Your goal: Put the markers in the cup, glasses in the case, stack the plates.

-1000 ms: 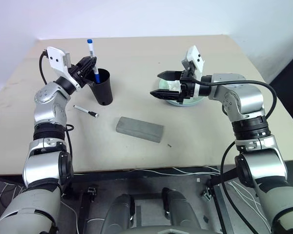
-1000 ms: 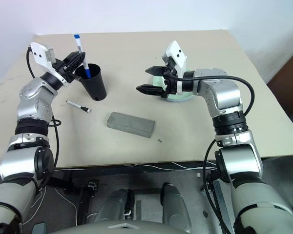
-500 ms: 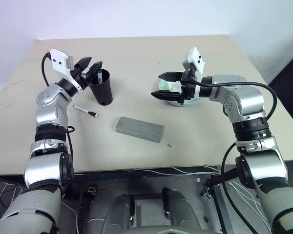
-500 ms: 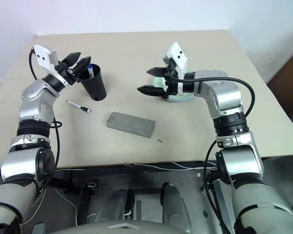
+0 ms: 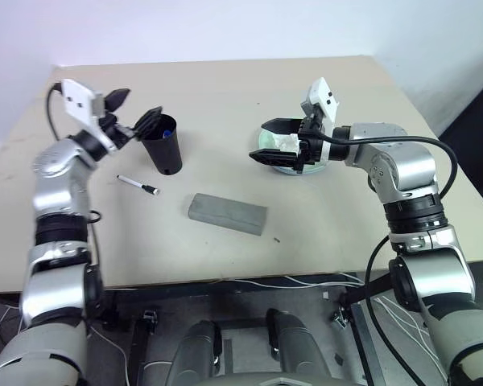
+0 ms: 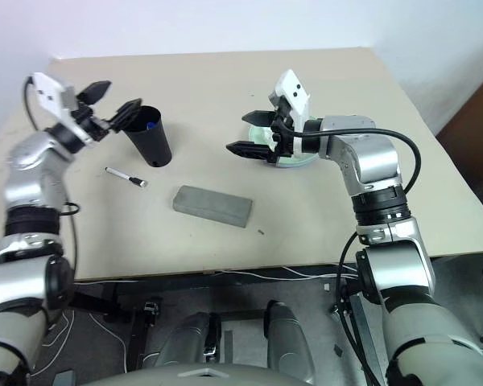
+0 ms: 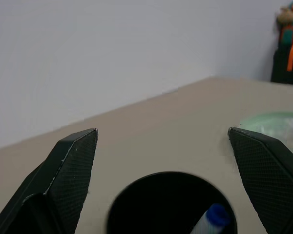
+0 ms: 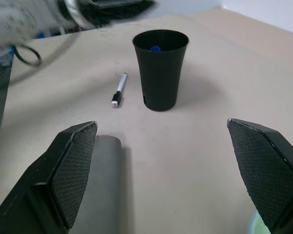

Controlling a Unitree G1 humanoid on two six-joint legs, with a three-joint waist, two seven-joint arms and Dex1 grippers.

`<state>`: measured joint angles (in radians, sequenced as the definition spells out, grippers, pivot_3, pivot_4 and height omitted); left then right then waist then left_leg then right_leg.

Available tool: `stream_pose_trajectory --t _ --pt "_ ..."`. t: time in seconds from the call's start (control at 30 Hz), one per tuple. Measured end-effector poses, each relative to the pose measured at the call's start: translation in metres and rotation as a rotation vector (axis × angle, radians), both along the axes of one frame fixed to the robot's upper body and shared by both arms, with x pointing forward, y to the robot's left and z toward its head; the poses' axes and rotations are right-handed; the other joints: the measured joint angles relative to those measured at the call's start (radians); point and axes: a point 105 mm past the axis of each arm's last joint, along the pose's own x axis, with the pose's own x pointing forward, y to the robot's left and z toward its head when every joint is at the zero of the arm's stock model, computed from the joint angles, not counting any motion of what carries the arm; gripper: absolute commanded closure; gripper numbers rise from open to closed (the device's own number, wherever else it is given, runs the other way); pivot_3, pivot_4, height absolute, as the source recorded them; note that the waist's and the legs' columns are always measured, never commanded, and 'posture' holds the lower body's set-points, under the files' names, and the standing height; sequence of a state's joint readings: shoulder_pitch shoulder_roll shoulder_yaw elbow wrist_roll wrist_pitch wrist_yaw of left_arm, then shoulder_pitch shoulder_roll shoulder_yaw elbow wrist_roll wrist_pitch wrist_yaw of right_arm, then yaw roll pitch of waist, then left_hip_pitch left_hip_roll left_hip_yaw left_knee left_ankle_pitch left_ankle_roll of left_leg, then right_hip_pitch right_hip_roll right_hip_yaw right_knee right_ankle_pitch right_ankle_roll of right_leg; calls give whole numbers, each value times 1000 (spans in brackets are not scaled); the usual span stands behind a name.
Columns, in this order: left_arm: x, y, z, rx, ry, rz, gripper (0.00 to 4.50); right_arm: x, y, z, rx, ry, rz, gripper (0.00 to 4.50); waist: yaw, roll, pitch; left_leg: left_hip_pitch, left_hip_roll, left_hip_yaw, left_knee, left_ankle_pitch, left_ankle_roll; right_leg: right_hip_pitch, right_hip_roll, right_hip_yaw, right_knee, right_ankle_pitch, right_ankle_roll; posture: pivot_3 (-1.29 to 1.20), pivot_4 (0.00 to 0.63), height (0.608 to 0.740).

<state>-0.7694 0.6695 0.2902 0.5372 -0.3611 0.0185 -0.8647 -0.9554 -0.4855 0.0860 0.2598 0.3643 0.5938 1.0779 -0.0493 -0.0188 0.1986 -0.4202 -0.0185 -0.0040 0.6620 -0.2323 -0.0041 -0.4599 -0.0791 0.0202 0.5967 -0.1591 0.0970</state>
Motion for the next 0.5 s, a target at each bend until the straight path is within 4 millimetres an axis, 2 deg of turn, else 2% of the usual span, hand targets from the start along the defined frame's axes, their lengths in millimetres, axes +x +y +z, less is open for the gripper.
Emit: stream_pose_trajectory --t 0.1,0.17,0.33,0.43,0.5 --pt "-23 19 9 79 -22 18 27 -3 2 1 10 5 31 0 5 0 0 0 2 0 0 0 0 1 -1 0 0 0 0 0 150 733" --pt "-36 30 9 130 7 21 27 -7 2 1 17 13 63 0 5 0 0 0 2 1 0 0 0 1 -1 0 -1 -1 -3 0 150 733" --pt "-61 51 -7 276 139 -12 27 -12 6 4 36 21 114 0 7 0 0 0 2 1 1 0 0 1 -2 0 -2 -2 -5 0 150 733" --pt "-67 51 -16 404 212 -51 27 -13 7 4 37 23 124 0 10 0 0 -1 2 0 1 0 0 1 -2 -1 -3 -3 -5 0 150 733" --pt "-67 45 -30 457 262 -114 27 -13 8 3 37 22 124 0 9 0 0 -1 2 1 1 0 0 0 -2 -1 -3 -3 -5 0 150 733"
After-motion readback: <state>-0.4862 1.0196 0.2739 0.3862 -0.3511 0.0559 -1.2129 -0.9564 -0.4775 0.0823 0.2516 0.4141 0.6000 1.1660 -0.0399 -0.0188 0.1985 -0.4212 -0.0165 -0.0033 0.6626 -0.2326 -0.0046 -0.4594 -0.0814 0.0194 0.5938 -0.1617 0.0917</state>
